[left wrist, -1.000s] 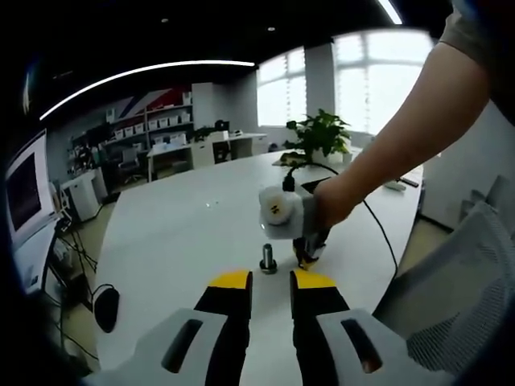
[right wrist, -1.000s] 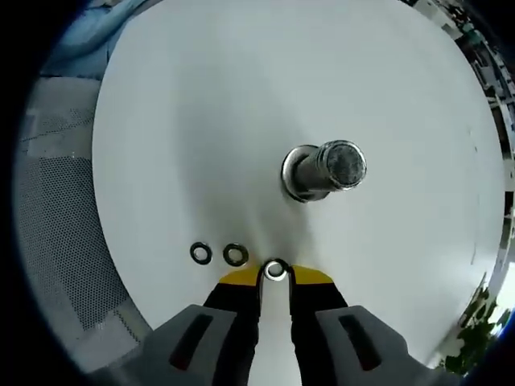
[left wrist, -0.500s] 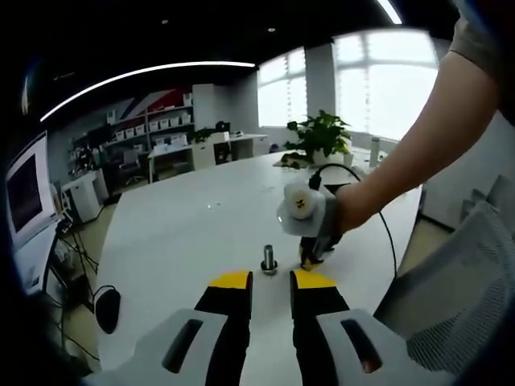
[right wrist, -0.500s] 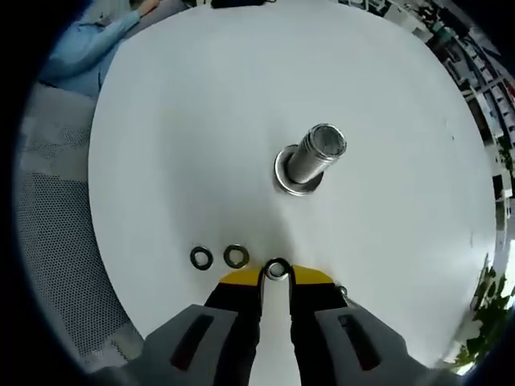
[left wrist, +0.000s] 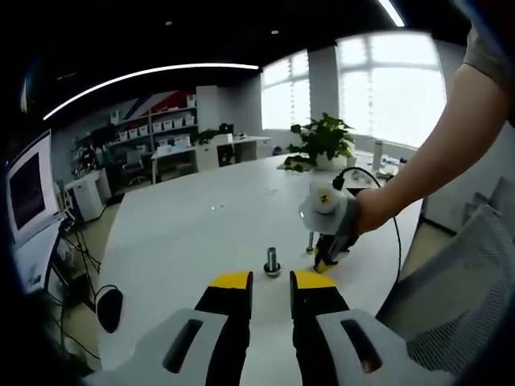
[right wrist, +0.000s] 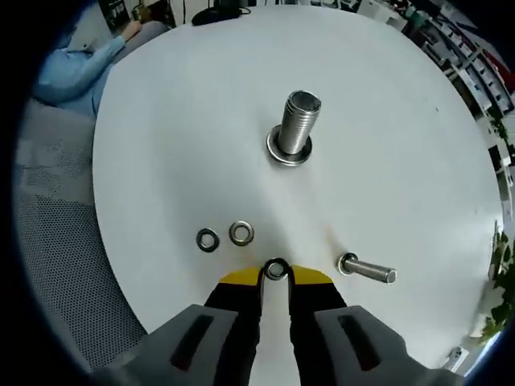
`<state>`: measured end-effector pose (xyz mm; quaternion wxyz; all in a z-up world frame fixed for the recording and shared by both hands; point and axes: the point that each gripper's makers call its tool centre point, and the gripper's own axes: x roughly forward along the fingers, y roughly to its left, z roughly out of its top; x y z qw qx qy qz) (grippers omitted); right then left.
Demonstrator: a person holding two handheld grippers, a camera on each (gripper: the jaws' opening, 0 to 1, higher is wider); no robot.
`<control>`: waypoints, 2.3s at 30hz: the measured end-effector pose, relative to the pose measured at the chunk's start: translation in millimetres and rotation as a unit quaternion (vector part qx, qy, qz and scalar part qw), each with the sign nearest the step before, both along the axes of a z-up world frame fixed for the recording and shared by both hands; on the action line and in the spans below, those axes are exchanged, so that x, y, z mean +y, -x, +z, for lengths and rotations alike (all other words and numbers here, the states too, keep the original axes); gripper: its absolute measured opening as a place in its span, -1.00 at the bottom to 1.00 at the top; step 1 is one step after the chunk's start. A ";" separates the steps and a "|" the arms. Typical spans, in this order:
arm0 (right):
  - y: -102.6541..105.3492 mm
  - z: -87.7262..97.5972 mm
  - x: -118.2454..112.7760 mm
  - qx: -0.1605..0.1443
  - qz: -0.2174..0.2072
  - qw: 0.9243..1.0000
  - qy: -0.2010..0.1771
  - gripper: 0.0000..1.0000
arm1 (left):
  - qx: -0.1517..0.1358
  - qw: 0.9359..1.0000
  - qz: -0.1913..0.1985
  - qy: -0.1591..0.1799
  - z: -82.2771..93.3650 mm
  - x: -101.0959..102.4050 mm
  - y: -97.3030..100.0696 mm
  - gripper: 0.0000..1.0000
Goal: Place the washer onto the threaded stud by aligning its center hole with the stud, sliding it down to the base, and recovering from edge contact or off-axis alignment until the washer reaches the visible bottom stop.
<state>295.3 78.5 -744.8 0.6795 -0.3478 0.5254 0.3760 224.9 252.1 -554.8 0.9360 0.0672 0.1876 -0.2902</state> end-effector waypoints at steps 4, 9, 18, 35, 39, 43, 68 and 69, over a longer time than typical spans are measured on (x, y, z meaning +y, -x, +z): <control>-2.7 11.0 -0.8 -0.014 -0.020 0.999 -0.021 -0.73 | -0.002 1.000 0.001 0.000 0.8 0.5 -0.1 -0.68; -7.8 26.9 0.0 -0.031 -0.031 0.998 -0.040 -0.73 | -0.004 1.000 0.002 0.003 2.1 1.3 -0.9 -0.68; -18.7 51.8 -13.8 -0.045 -0.108 0.989 -0.091 -0.73 | 0.001 1.000 -0.003 0.006 0.4 -0.6 -0.3 -0.68; -44.0 79.9 -26.4 -0.089 -0.118 0.984 -0.103 -0.72 | -0.002 1.000 -0.009 -0.003 0.3 -2.4 0.8 -0.68; -47.9 76.0 -26.8 -0.086 -0.112 0.985 -0.097 -0.72 | -0.001 1.000 -0.004 -0.002 0.1 -0.2 0.0 -0.68; -50.7 72.4 -25.8 -0.082 -0.103 0.987 -0.091 -0.72 | 0.000 1.000 -0.003 -0.005 -0.8 0.5 0.3 -0.68; -55.3 59.5 -22.1 -0.070 -0.083 0.992 -0.068 -0.72 | 0.007 1.000 -0.004 -0.011 -5.4 -0.1 0.3 -0.68; -55.4 58.8 -22.0 -0.070 -0.082 0.992 -0.068 -0.72 | 0.008 1.000 -0.004 -0.011 -5.7 -0.1 0.2 -0.68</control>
